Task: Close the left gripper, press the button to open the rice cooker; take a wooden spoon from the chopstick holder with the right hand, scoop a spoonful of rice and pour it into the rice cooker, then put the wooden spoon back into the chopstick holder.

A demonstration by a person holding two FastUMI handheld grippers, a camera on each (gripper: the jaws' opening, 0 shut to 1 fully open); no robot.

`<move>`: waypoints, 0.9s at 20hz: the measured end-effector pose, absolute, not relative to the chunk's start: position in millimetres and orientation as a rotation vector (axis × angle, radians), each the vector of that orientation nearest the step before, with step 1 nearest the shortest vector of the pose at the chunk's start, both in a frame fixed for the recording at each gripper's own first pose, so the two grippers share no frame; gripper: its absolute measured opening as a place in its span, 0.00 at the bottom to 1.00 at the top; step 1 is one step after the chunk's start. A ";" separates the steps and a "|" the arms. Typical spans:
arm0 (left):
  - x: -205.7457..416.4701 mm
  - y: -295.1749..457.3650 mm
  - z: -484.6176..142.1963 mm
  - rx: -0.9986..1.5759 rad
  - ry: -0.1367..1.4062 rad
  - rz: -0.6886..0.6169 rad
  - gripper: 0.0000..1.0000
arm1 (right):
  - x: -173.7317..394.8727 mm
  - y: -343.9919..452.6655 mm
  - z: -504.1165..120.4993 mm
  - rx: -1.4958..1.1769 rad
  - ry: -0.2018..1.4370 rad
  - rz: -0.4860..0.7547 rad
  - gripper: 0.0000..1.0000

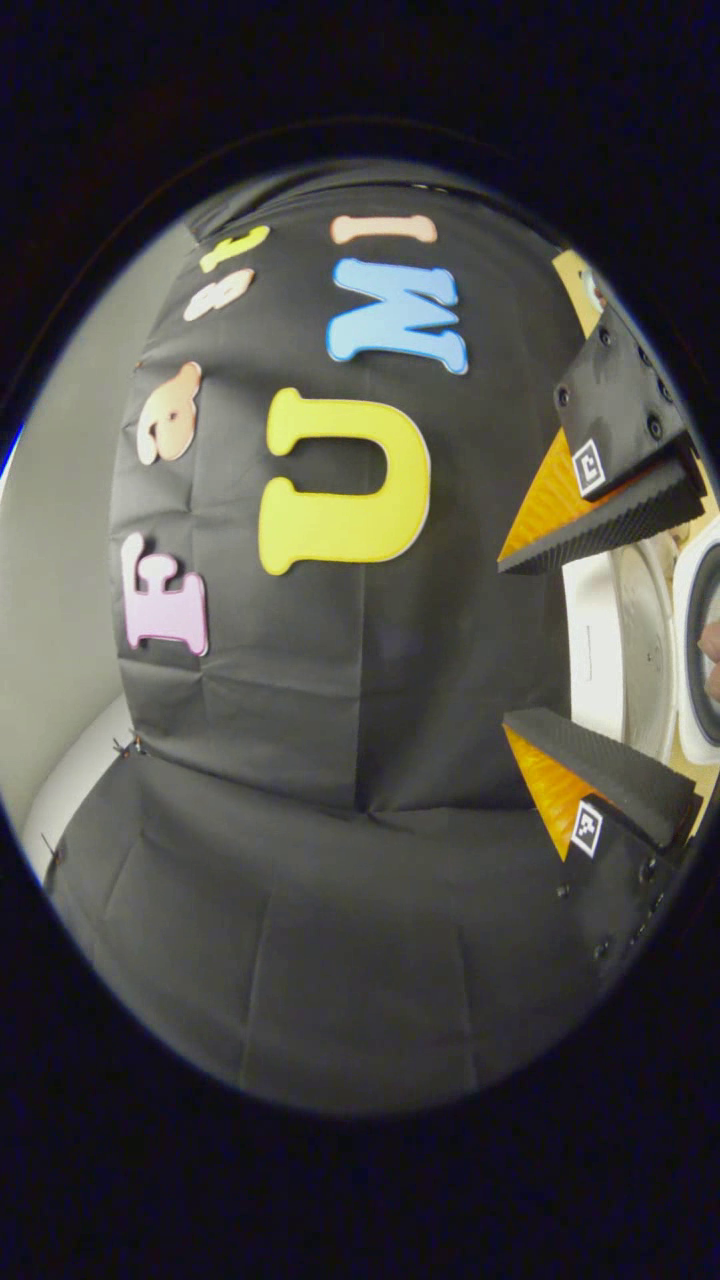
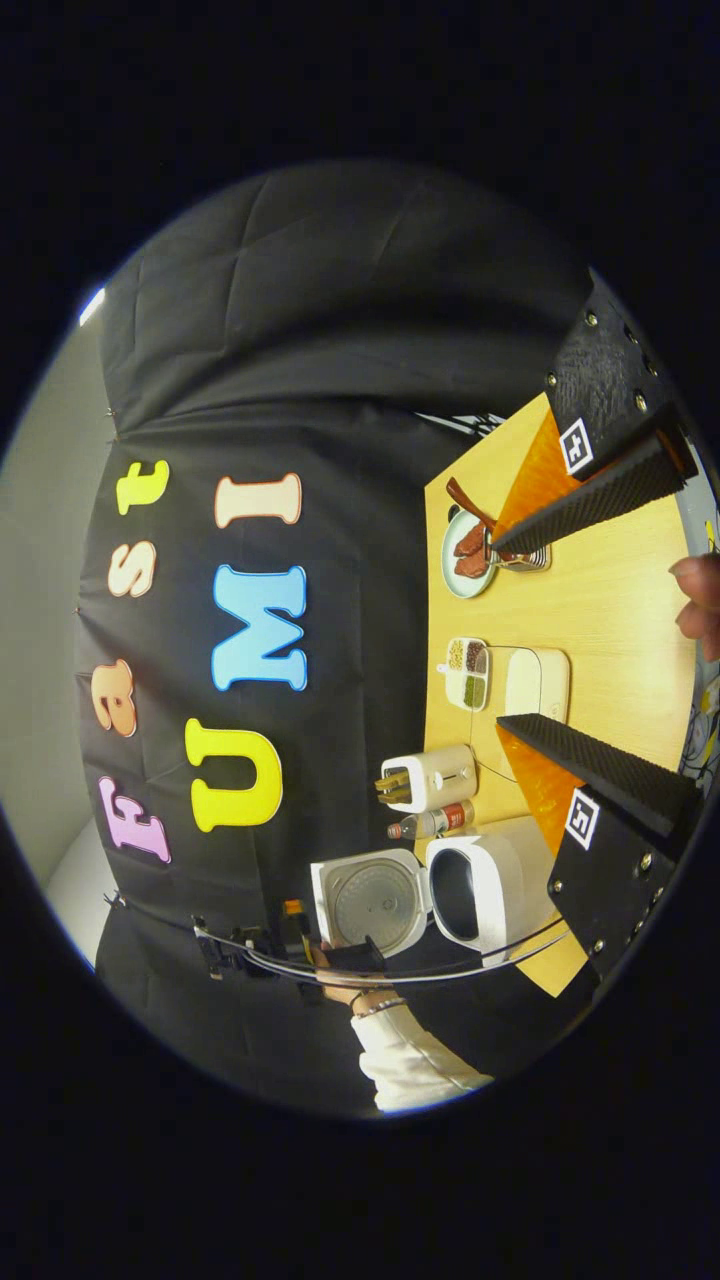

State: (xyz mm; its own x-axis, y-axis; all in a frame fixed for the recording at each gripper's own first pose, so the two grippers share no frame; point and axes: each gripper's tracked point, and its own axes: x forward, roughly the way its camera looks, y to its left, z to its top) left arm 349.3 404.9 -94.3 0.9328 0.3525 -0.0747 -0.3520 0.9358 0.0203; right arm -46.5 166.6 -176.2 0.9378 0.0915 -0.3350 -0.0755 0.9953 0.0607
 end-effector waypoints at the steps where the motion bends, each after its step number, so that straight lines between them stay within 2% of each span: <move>1: 356.4 406.4 -104.6 0.025 0.115 0.361 0.88 | -47.3 166.0 -170.3 0.040 0.348 0.097 0.98; 2: 358.4 410.4 -115.9 0.044 0.165 0.374 0.88 | -47.4 168.8 -171.8 0.031 0.353 0.110 0.98; 6: 366.0 416.6 -112.8 0.140 0.169 0.410 0.89 | -48.9 171.4 -179.1 0.035 0.376 0.130 0.98; 9: 360.7 401.8 -113.0 0.068 0.188 0.377 0.91 | -49.2 167.8 -181.0 0.050 0.382 0.127 0.98; 15: 311.7 375.8 -127.5 0.054 0.175 0.336 0.89 | -48.0 167.0 -184.0 0.073 0.389 0.132 0.98; 16: 300.2 369.0 -131.1 0.057 0.172 0.333 0.92 | -48.2 168.4 -185.5 0.075 0.393 0.136 0.98; 18: 277.8 354.3 -139.5 0.074 0.165 0.332 0.89 | -48.4 171.9 -187.8 0.078 0.398 0.146 0.98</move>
